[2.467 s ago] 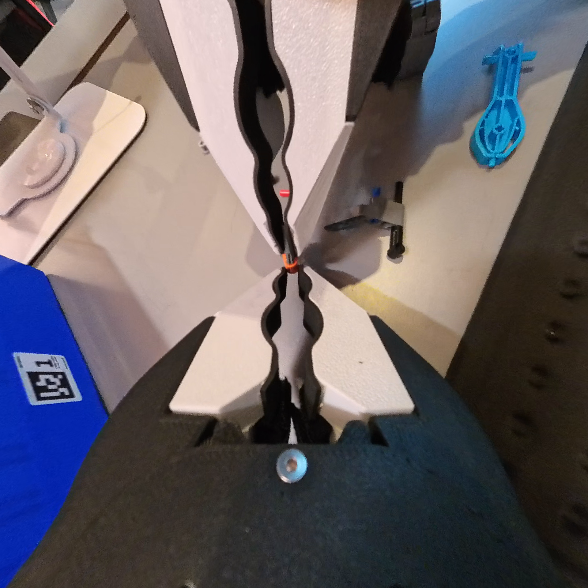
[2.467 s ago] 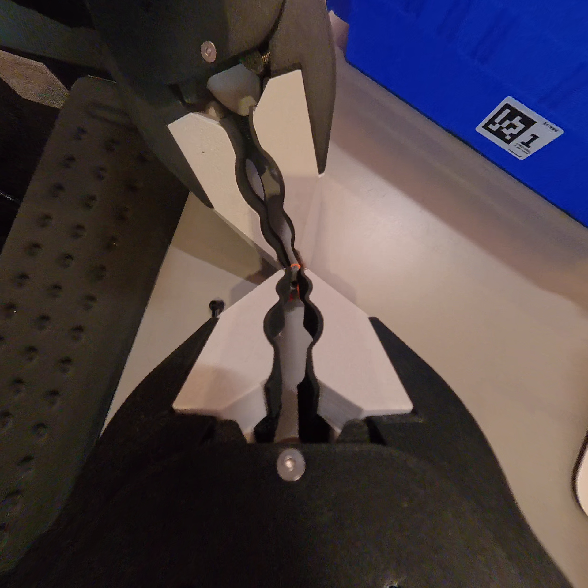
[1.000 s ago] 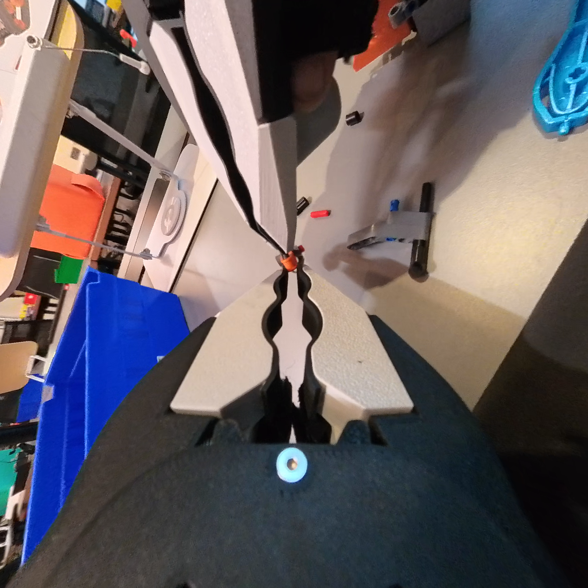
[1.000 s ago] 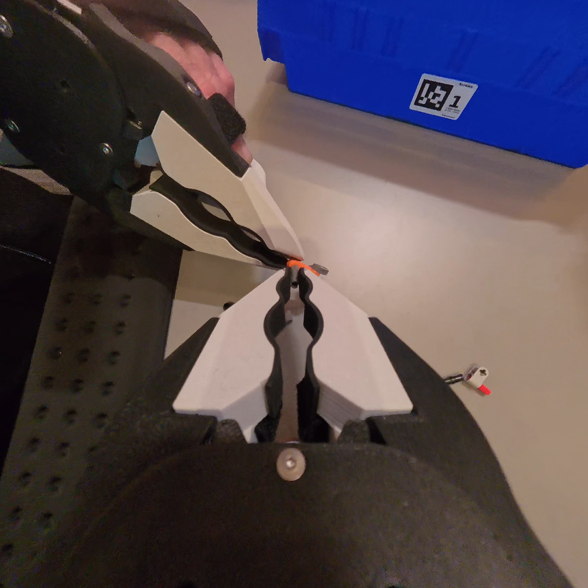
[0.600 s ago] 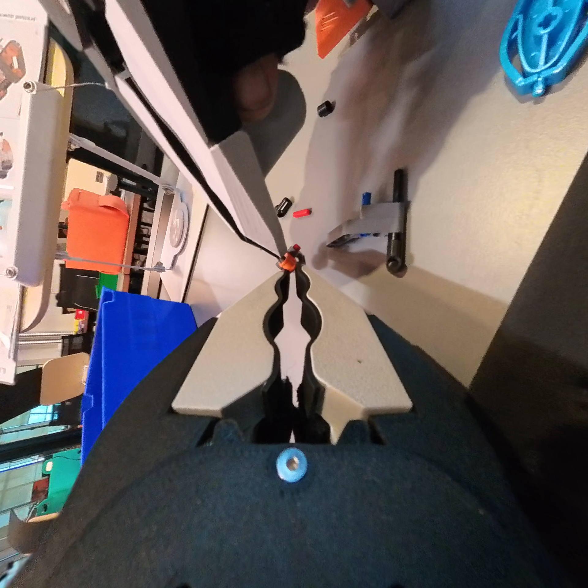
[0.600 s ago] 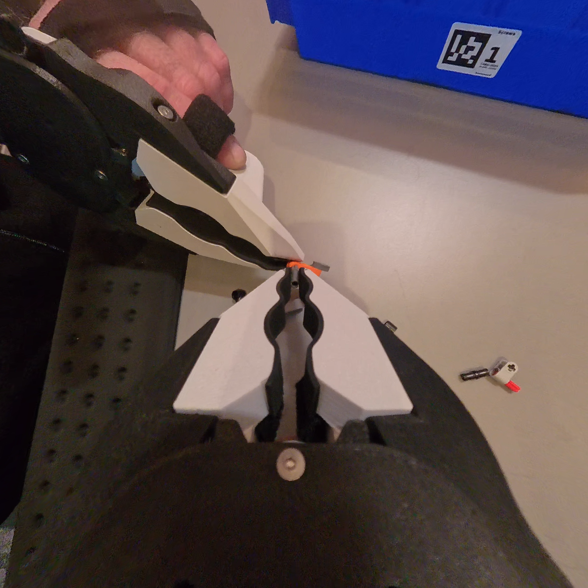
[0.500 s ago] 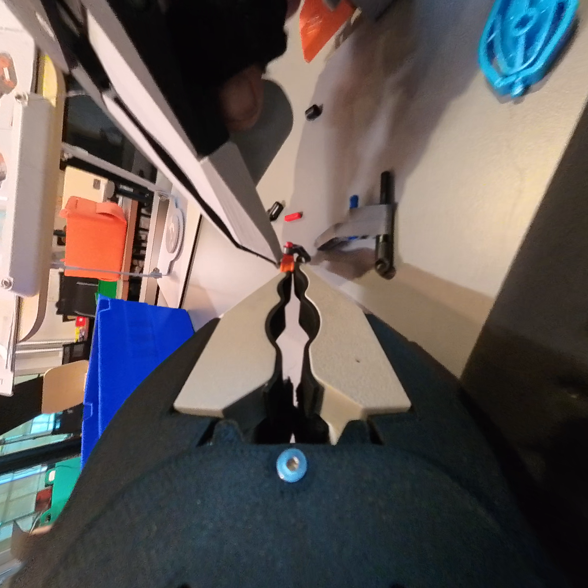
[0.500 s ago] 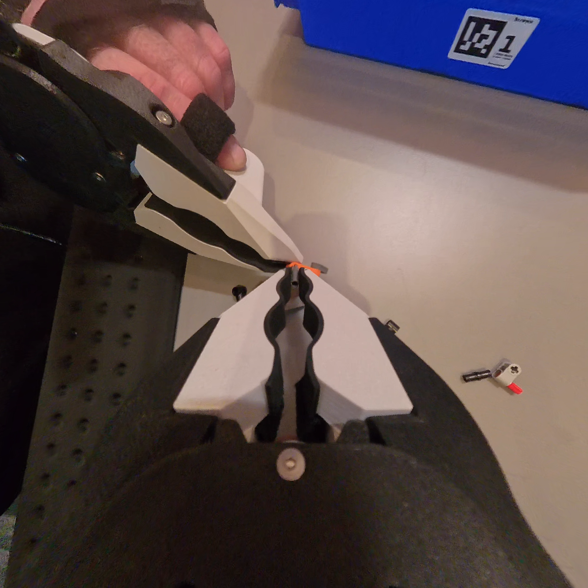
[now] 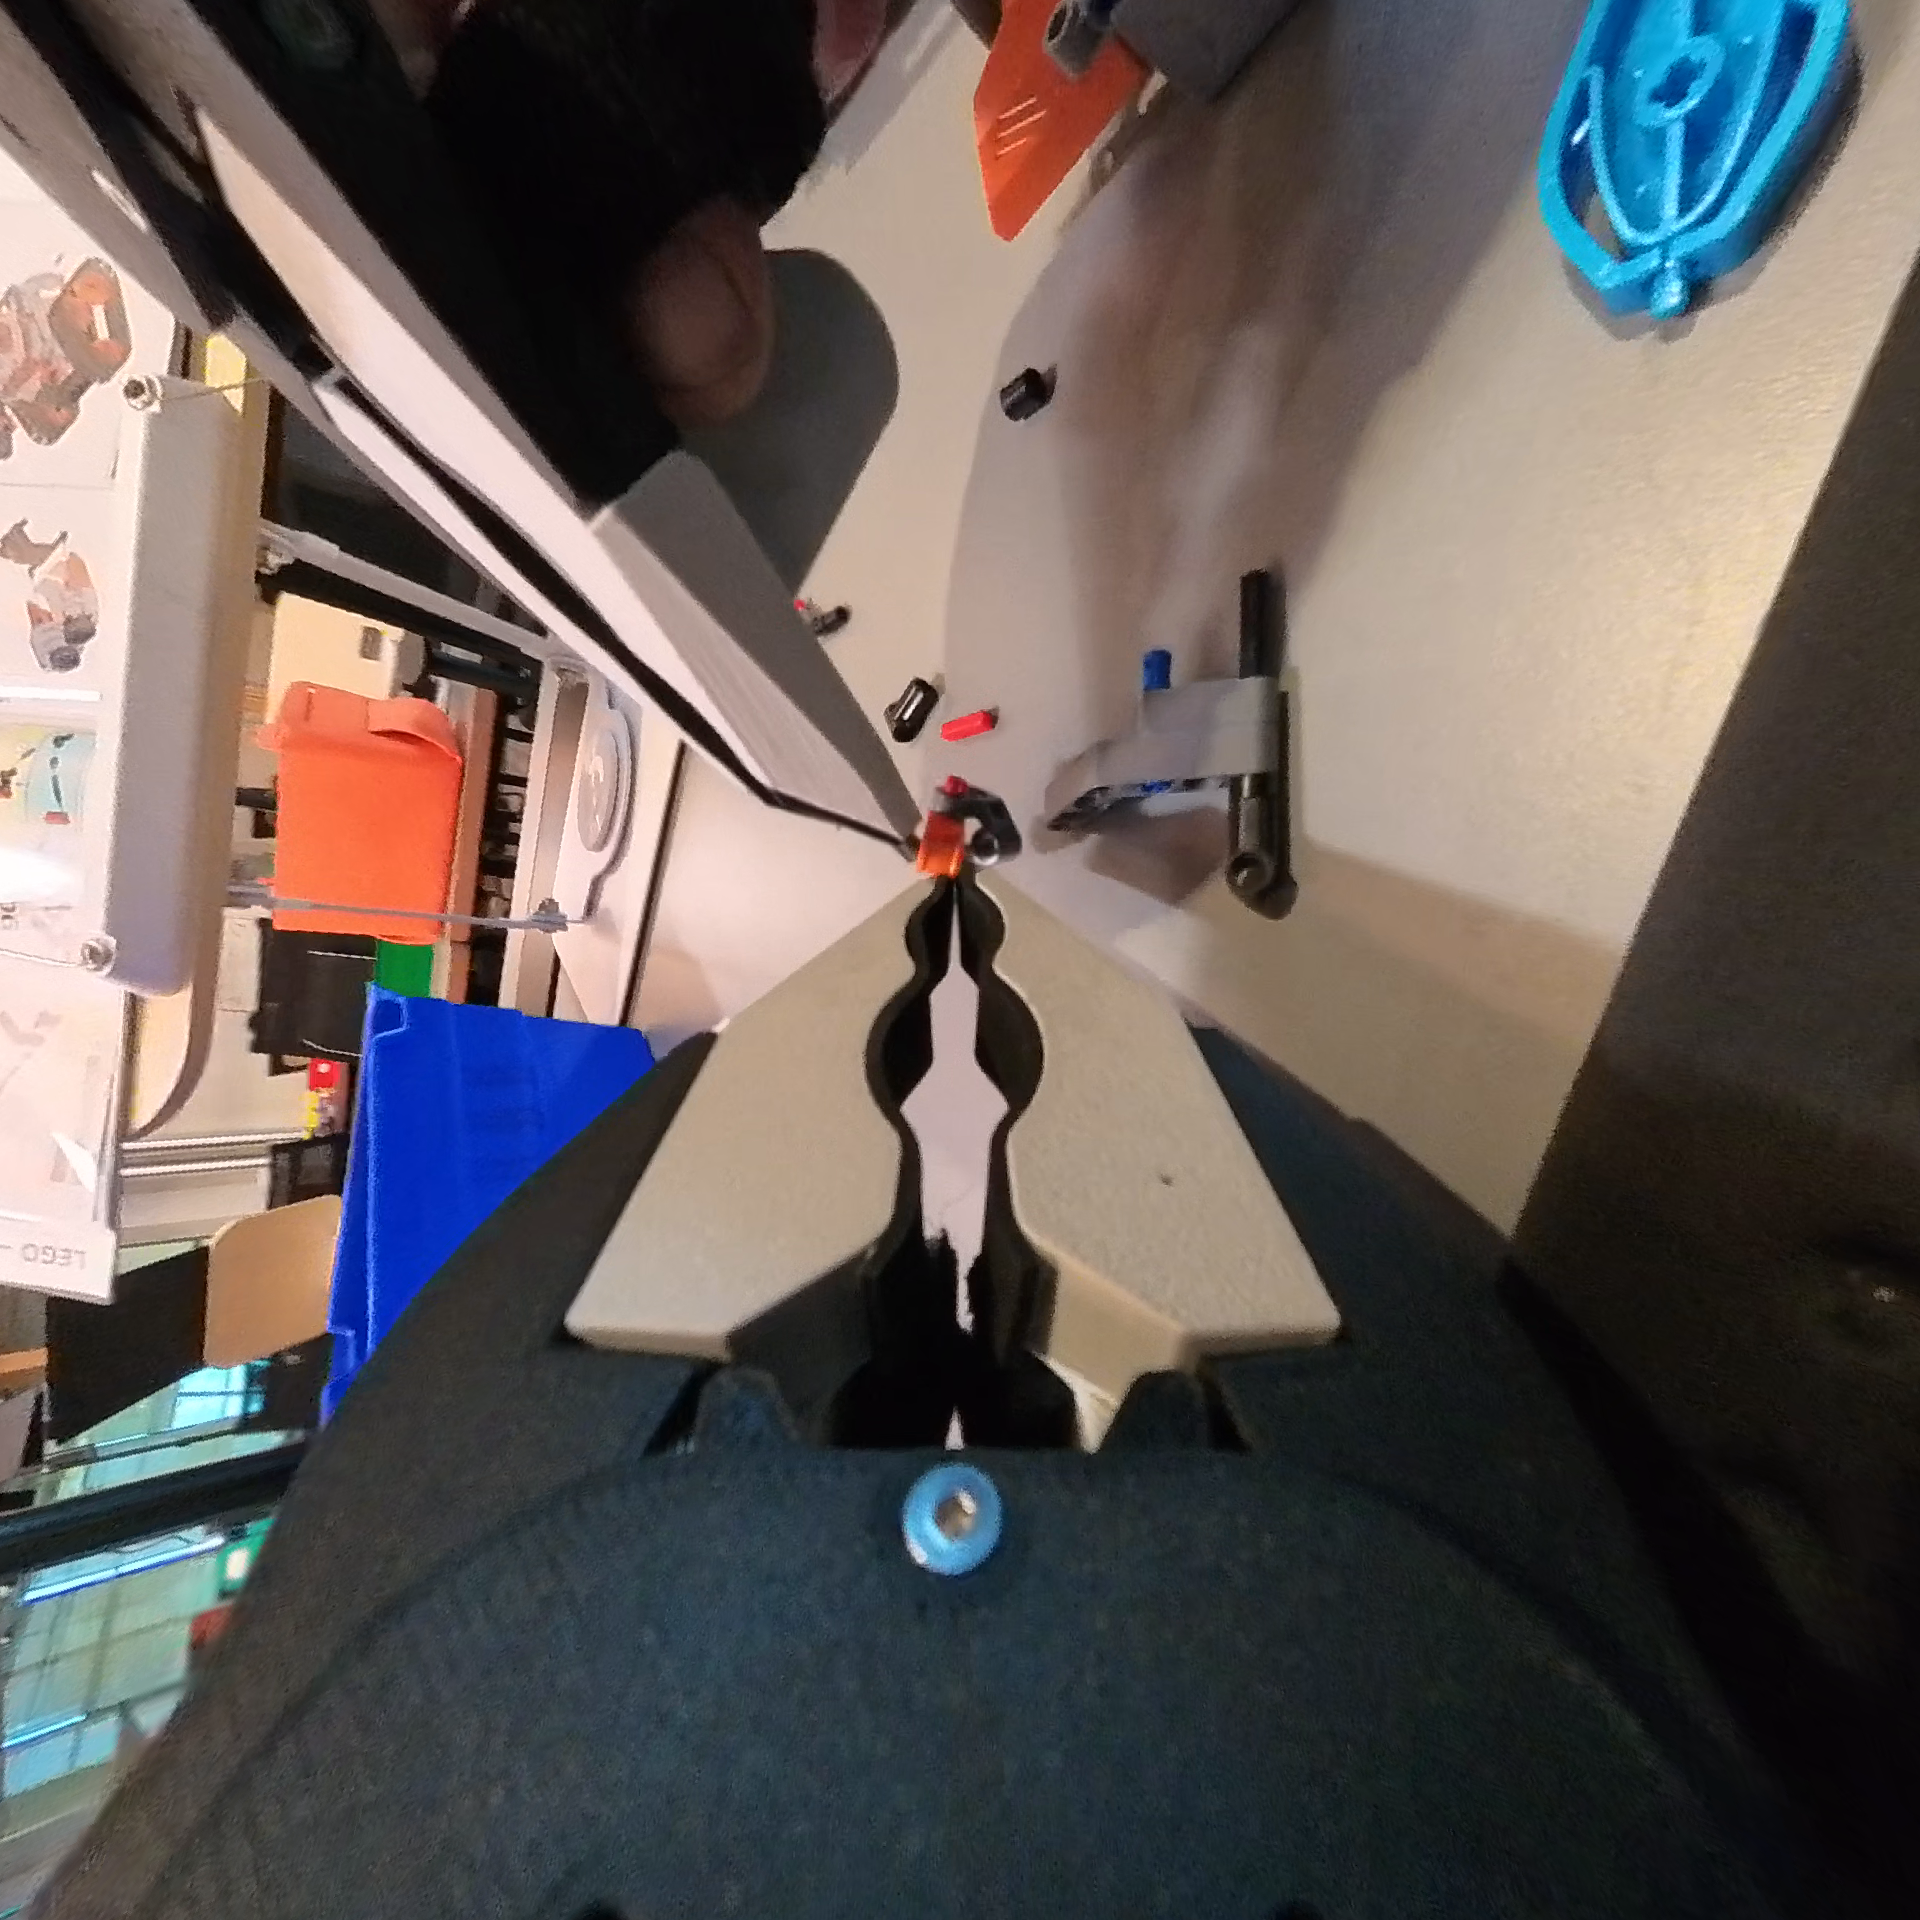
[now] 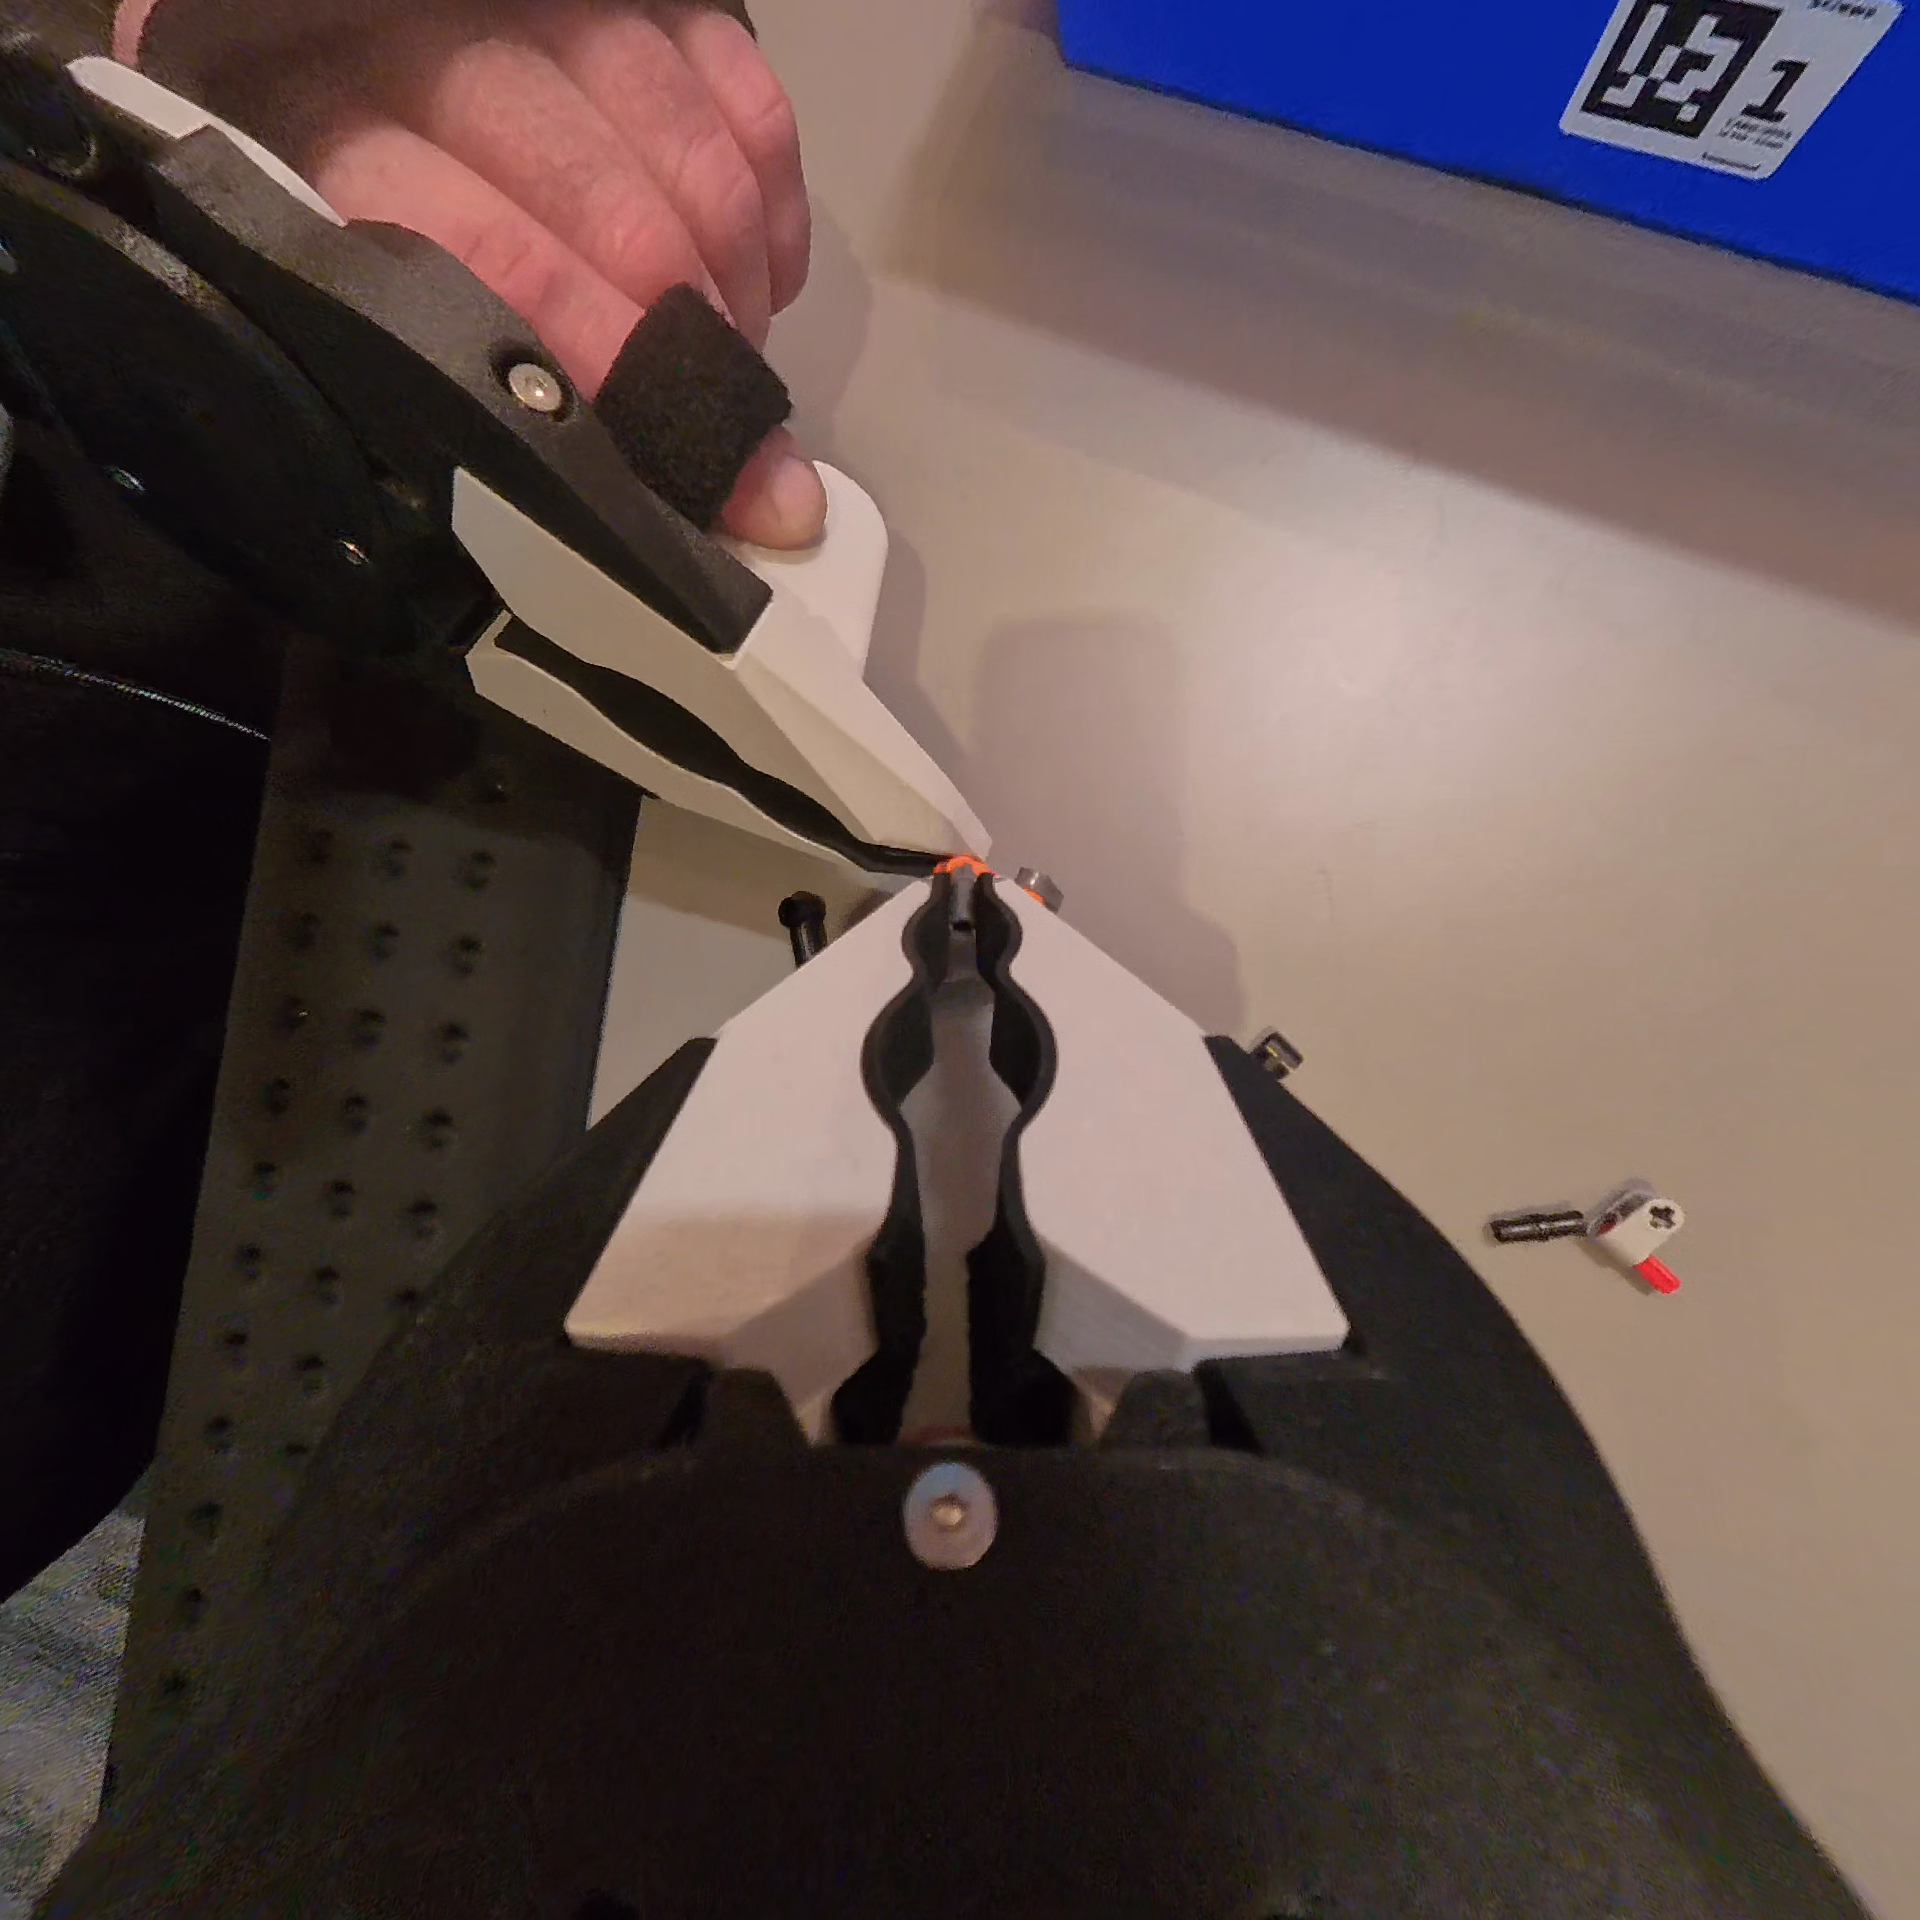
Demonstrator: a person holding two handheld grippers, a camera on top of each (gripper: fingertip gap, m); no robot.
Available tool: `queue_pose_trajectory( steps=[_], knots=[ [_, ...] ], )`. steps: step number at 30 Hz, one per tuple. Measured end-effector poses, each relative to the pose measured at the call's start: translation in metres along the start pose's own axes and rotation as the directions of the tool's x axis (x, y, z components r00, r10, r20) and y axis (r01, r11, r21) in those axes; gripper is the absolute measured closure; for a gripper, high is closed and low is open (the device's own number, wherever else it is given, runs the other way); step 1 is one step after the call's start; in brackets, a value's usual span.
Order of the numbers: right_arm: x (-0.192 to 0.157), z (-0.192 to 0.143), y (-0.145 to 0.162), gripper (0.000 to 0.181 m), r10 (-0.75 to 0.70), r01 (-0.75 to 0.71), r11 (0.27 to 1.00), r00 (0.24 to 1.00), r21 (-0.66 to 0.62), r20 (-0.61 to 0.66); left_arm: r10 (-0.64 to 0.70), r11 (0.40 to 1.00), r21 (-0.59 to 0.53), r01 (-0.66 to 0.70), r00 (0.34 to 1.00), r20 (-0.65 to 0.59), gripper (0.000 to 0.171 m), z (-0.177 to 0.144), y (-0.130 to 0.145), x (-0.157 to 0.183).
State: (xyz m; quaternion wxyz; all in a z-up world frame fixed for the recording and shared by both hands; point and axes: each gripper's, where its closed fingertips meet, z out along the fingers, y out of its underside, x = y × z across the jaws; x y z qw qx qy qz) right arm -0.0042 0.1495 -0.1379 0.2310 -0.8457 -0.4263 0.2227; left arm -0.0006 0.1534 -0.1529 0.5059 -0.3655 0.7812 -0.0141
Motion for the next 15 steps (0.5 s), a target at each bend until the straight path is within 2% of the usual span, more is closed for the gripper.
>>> queue_pose_trajectory(
  steps=[10, 15],
  knots=[
    [-0.0013, -0.0002, 0.0093, 0.180, 0.007, -0.001, 0.995, 0.998, -0.096, 0.060, 0.105, 0.994, -0.013, -0.105, 0.994, 0.003, 0.171, 0.0027, -0.0018, 0.0024],
    [-0.0005, 0.0022, 0.0103, 0.180, 0.014, -0.012, 0.999, 0.999, -0.049, 0.048, 0.111, 0.994, -0.015, -0.111, 0.994, 0.000, 0.171, 0.0042, -0.0010, 0.0045]
  ],
)
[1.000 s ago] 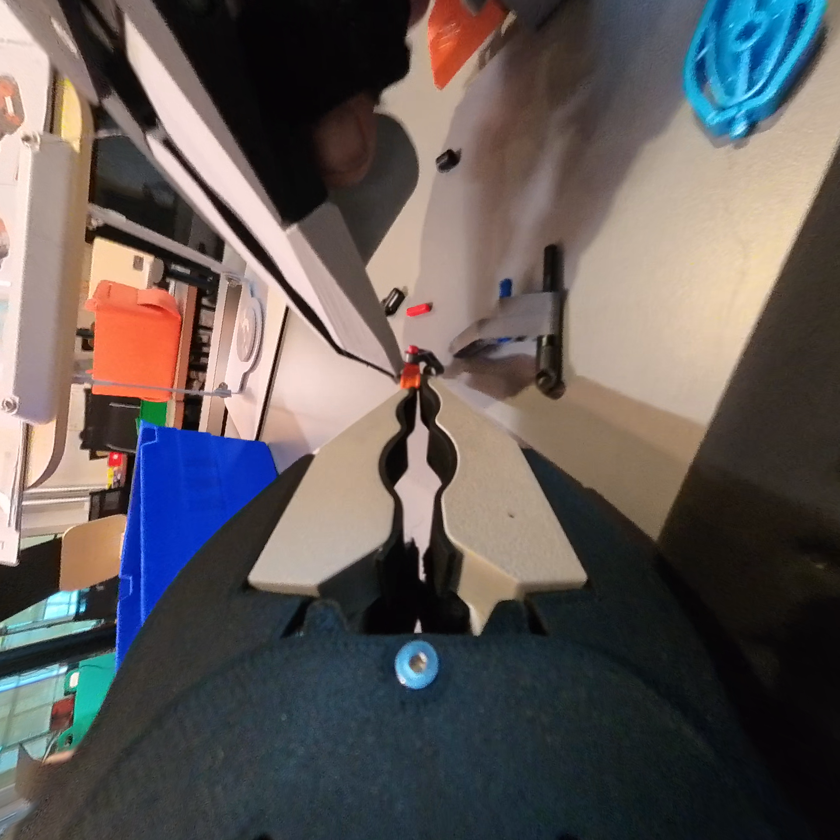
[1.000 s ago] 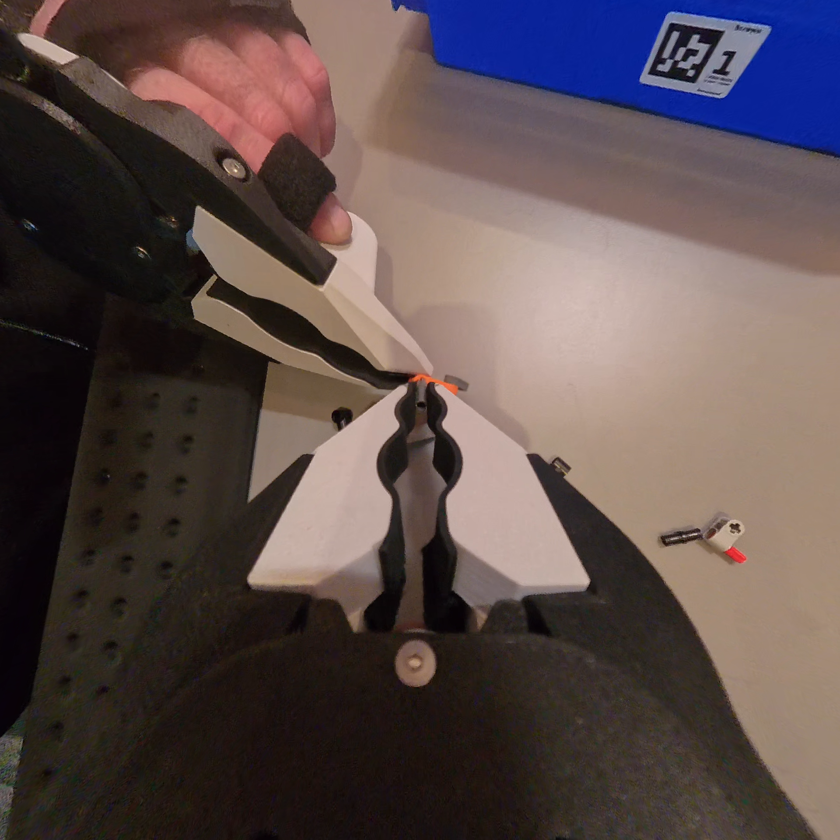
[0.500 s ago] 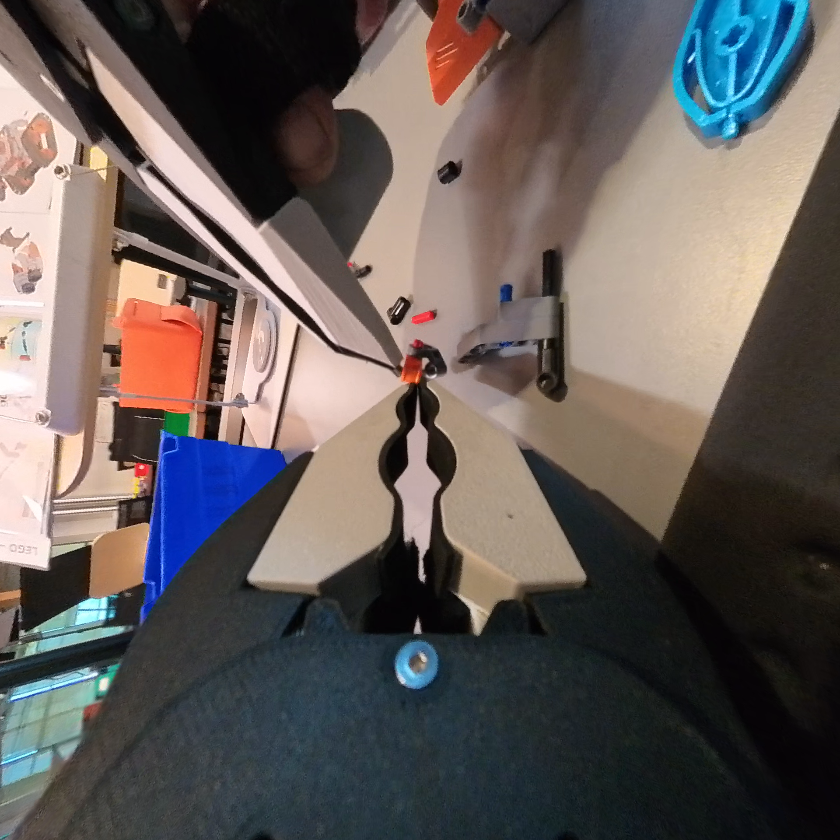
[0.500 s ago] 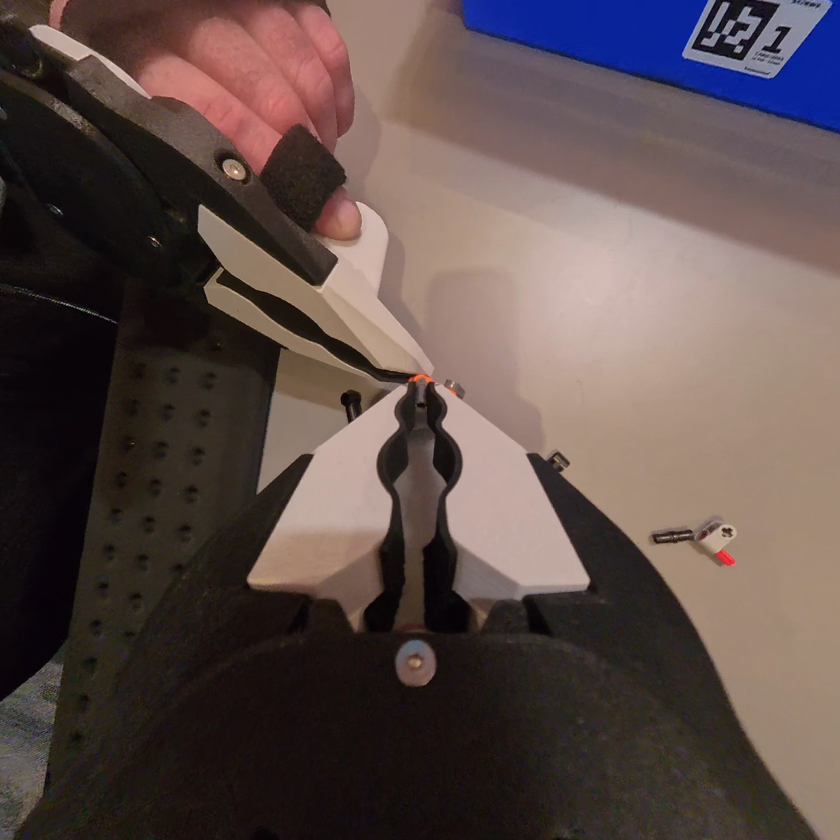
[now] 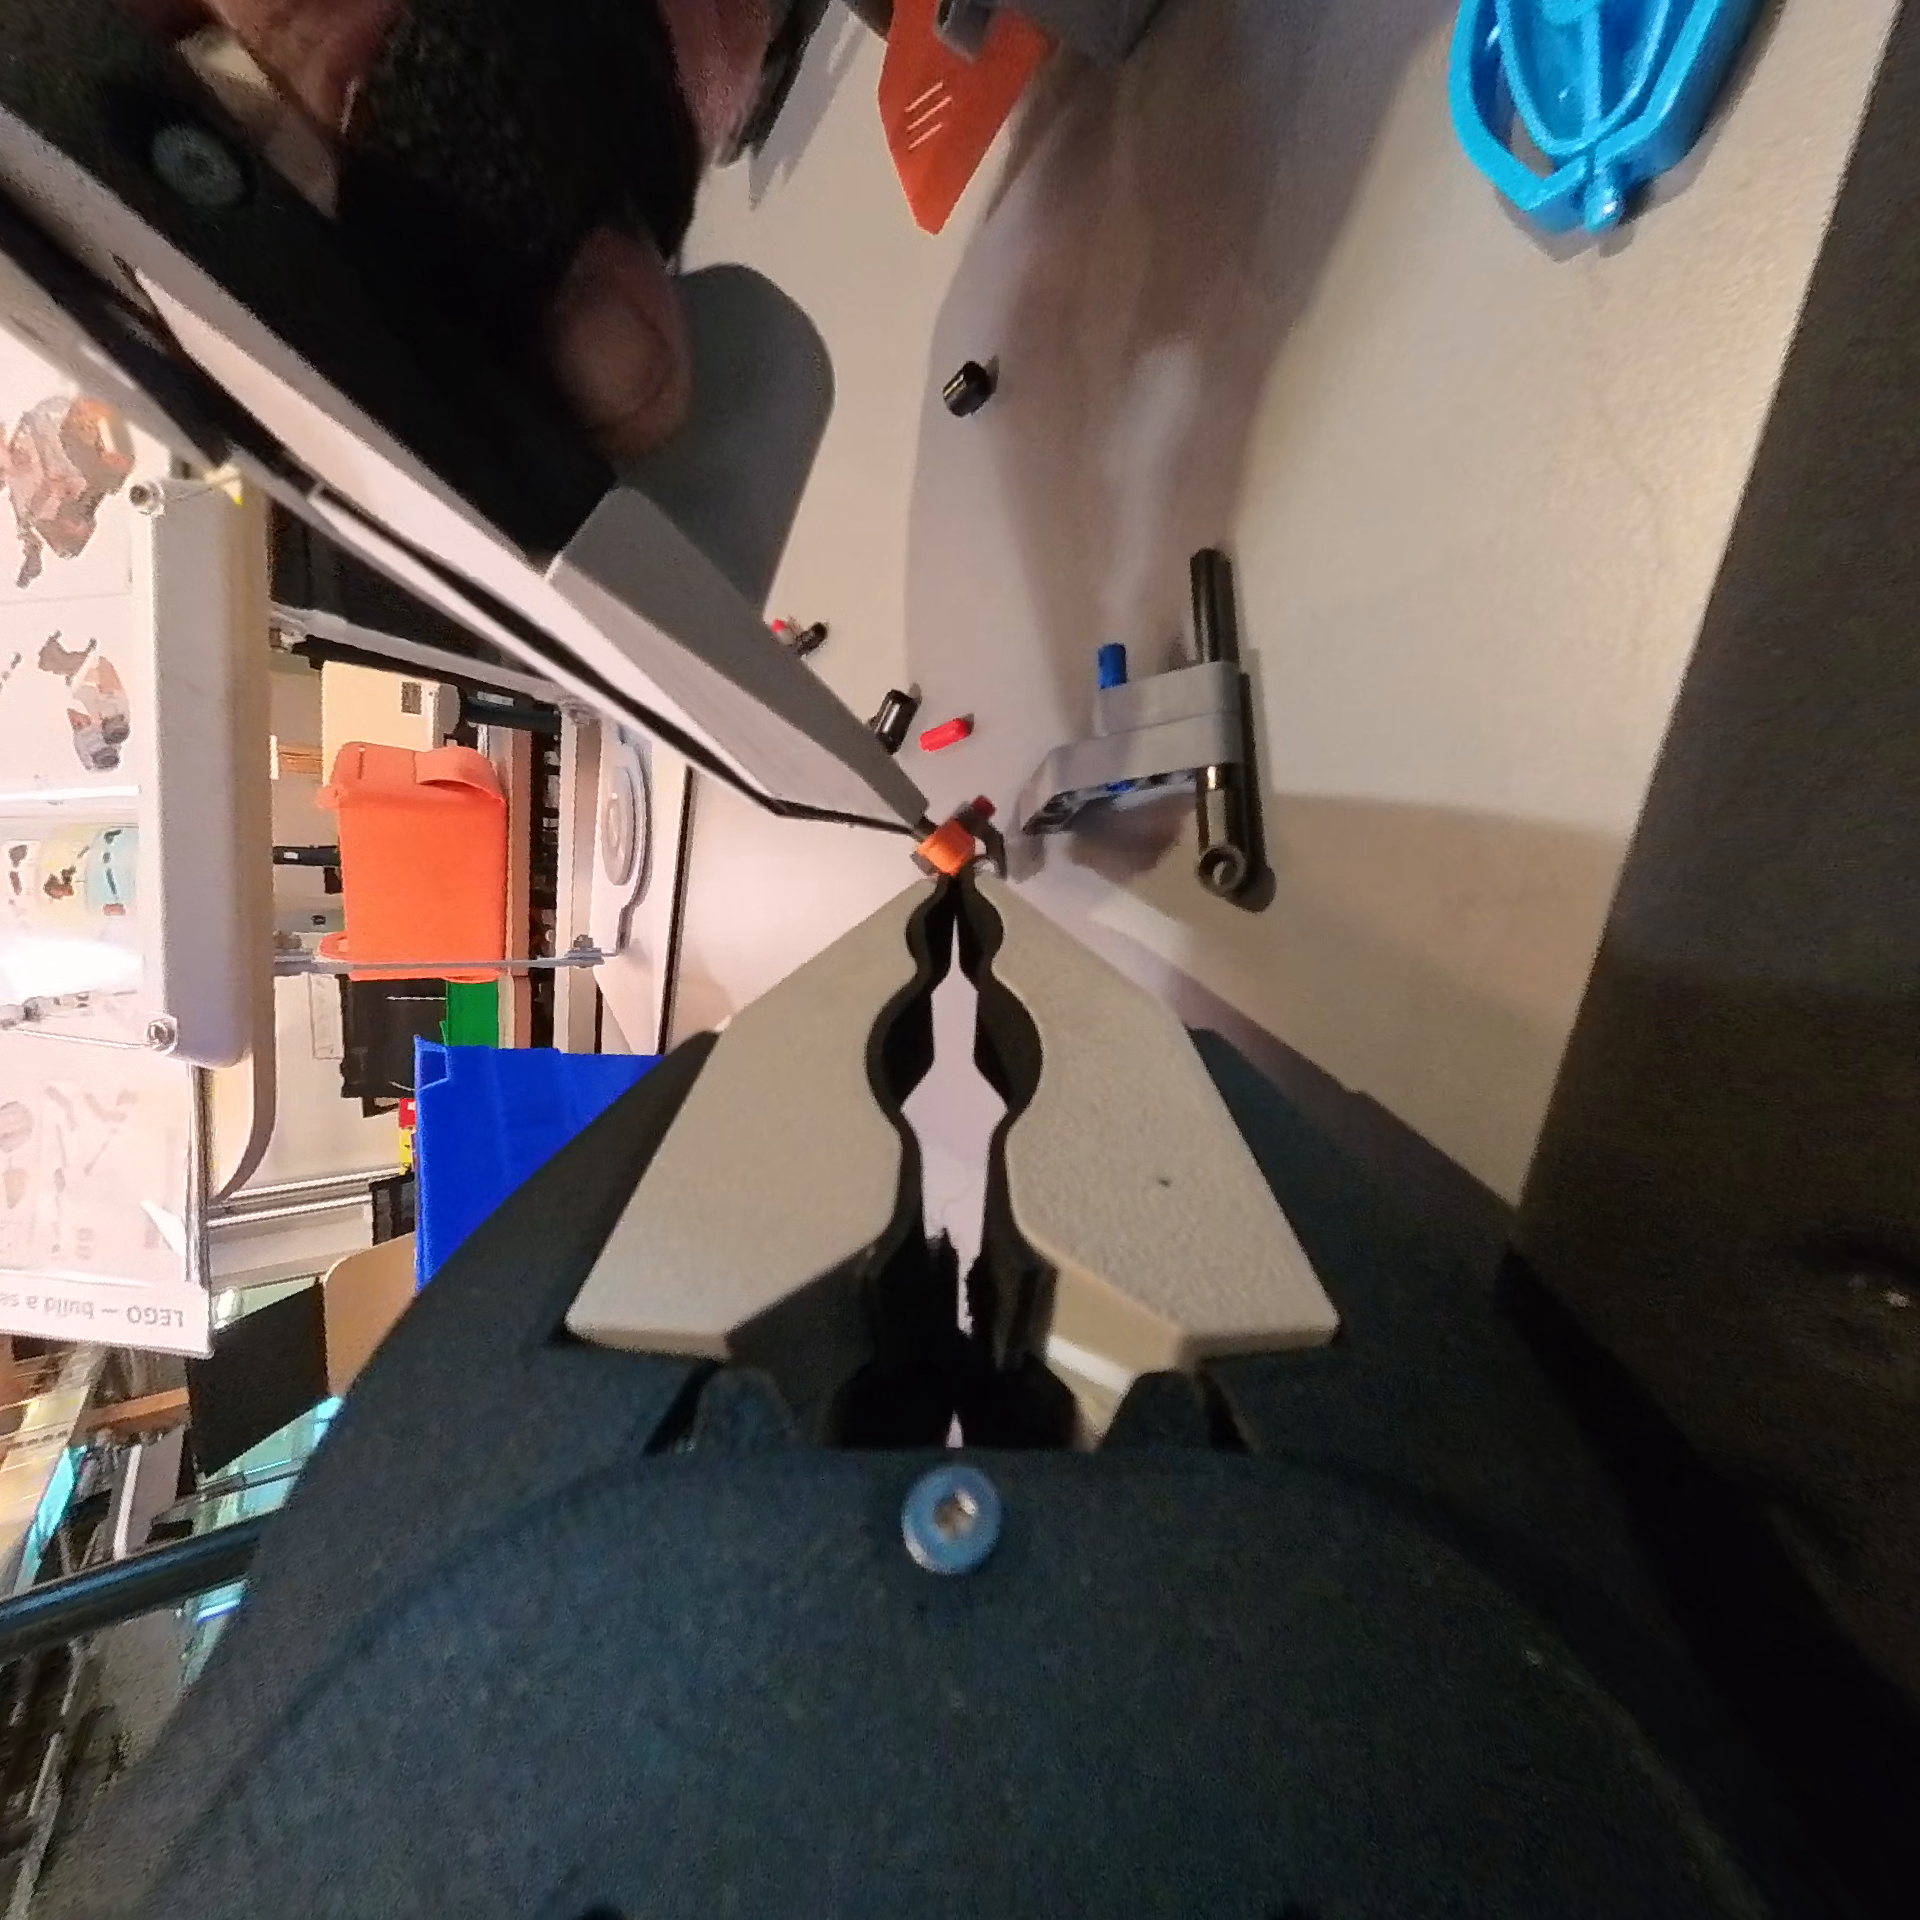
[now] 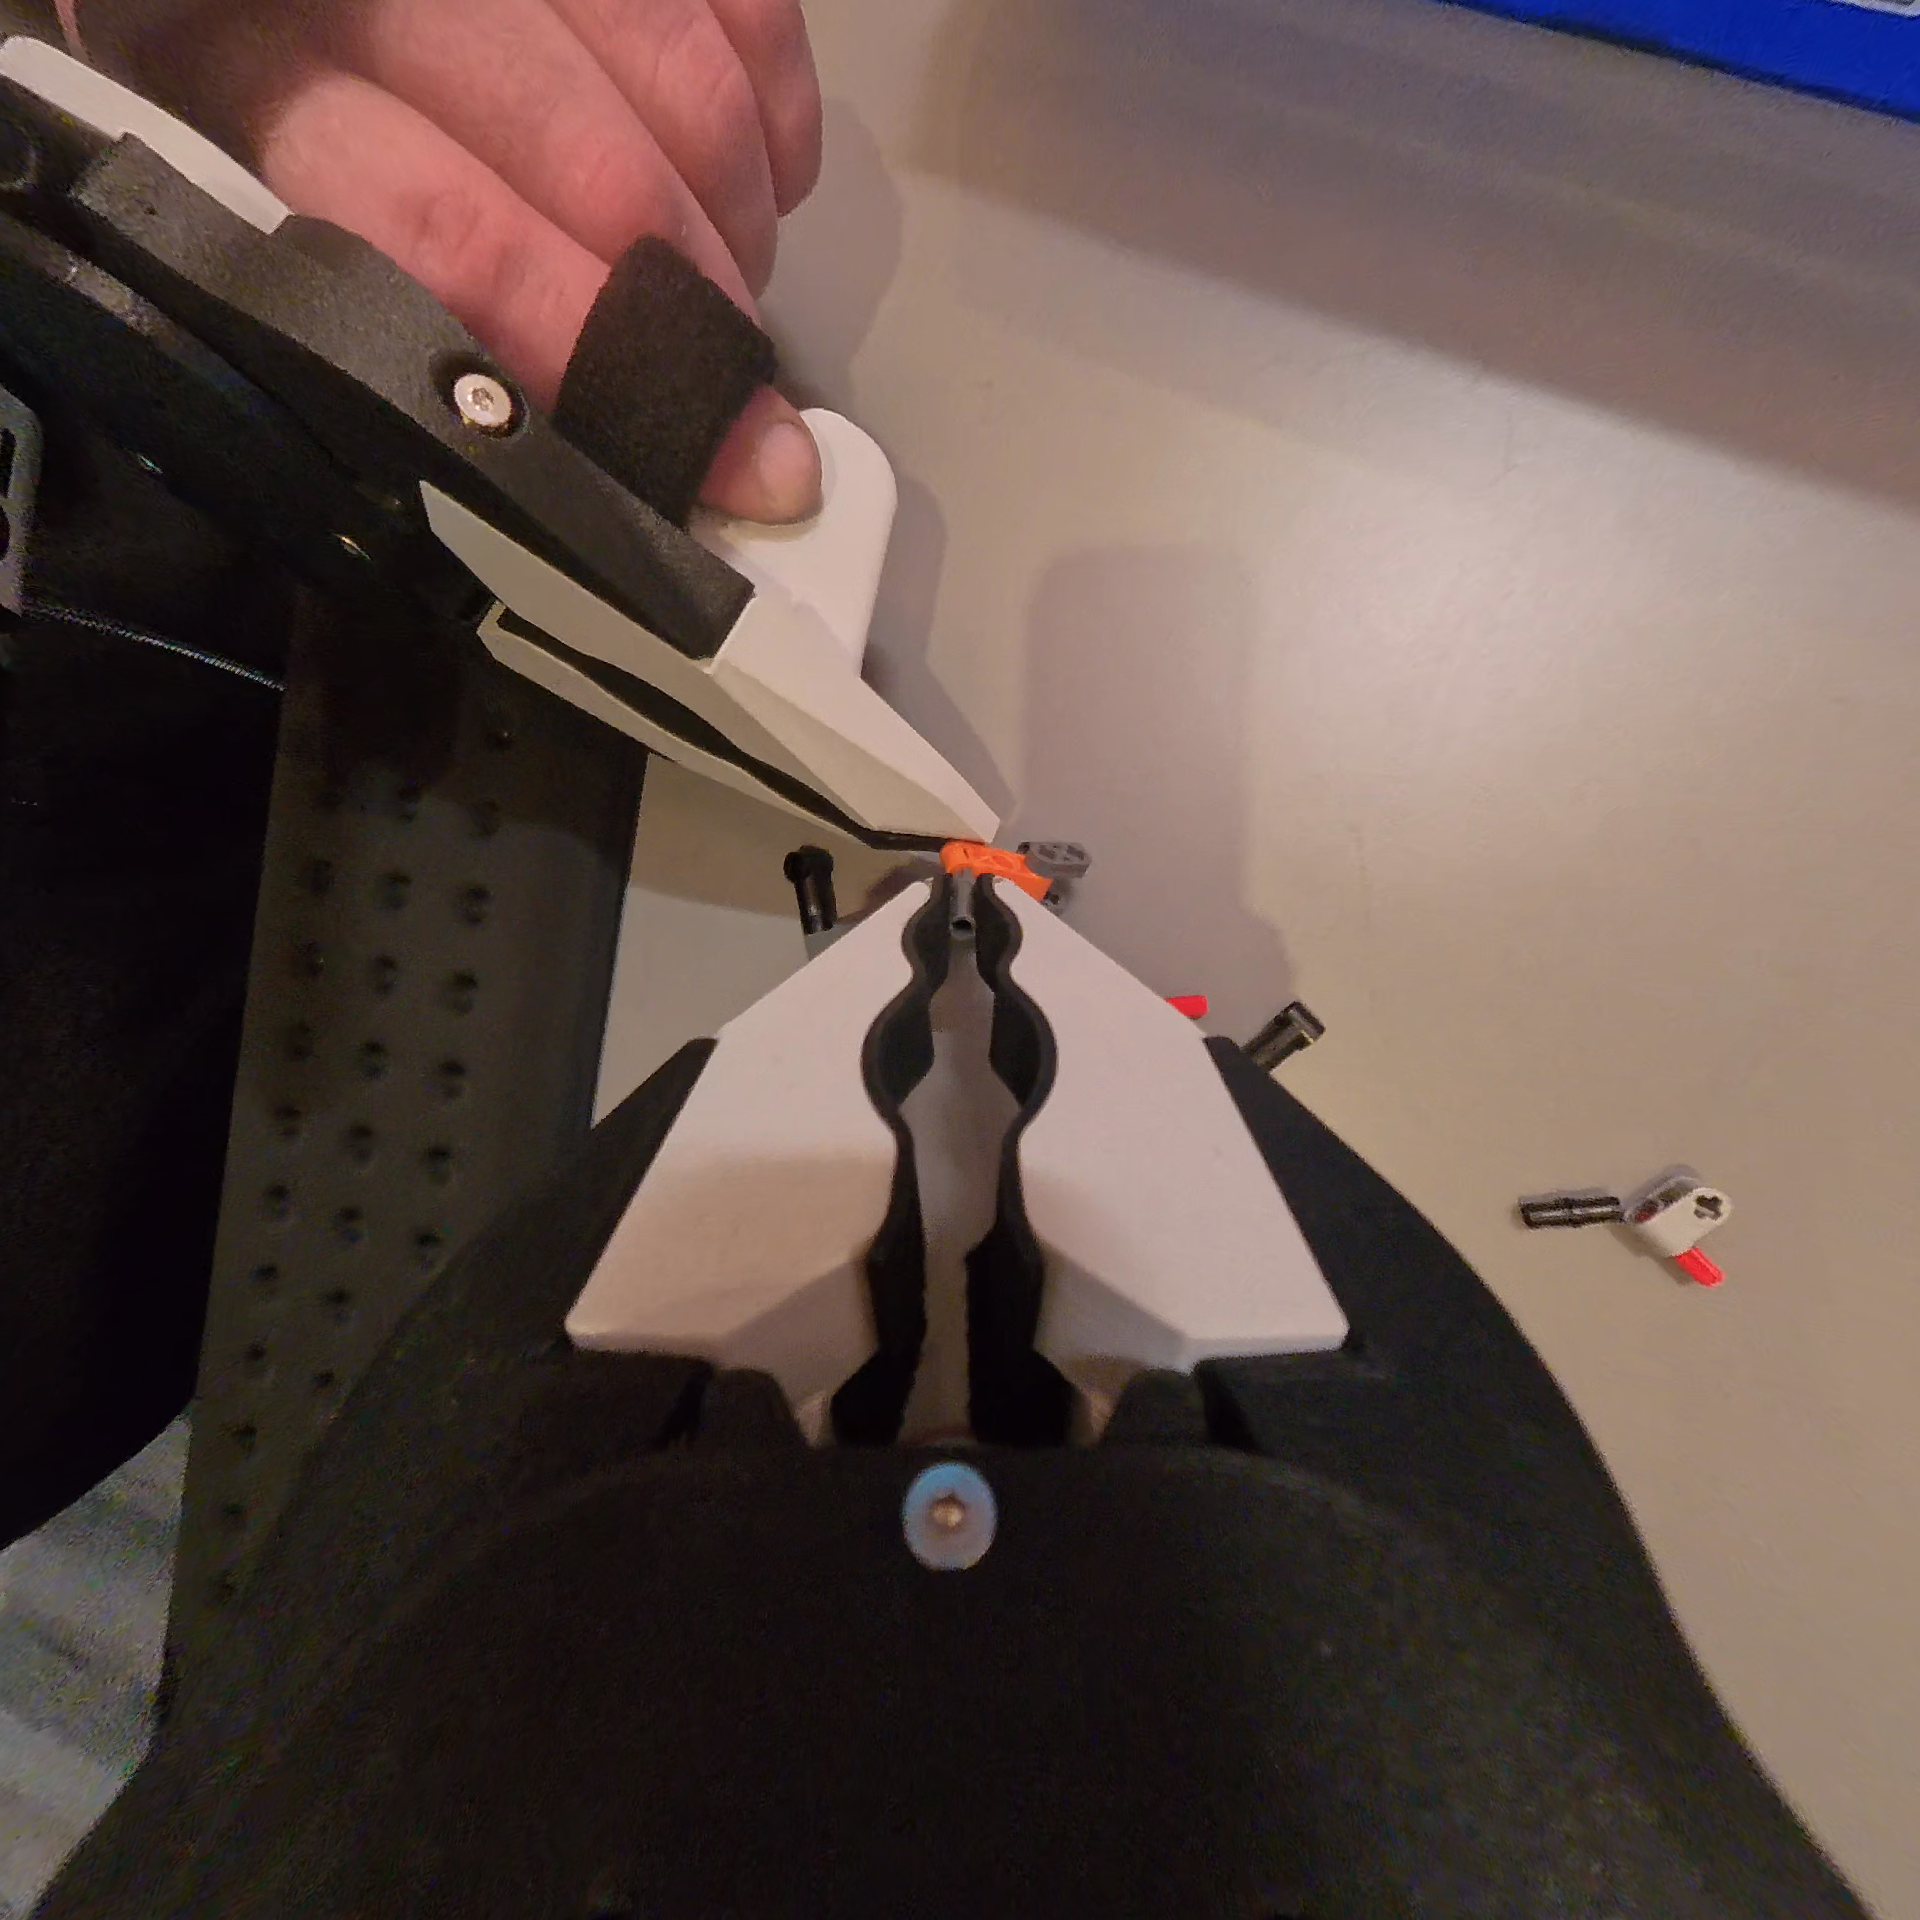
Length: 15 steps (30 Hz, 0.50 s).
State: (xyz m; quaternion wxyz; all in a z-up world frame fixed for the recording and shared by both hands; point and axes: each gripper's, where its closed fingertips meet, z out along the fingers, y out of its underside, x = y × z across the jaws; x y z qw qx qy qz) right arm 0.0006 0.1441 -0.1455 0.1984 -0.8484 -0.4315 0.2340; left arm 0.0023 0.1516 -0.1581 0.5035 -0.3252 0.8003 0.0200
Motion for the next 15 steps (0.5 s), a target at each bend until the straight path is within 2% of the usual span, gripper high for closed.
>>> queue_pose_trajectory(
  steps=[15],
  knots=[
    [0.0003, 0.0043, 0.0013, 0.180, -0.035, 0.040, 0.995, 0.998, 0.089, -0.052, -0.025, 1.000, -0.007, 0.025, 1.000, -0.012, 0.171, 0.0014, 0.0001, 0.0043]
  ],
)
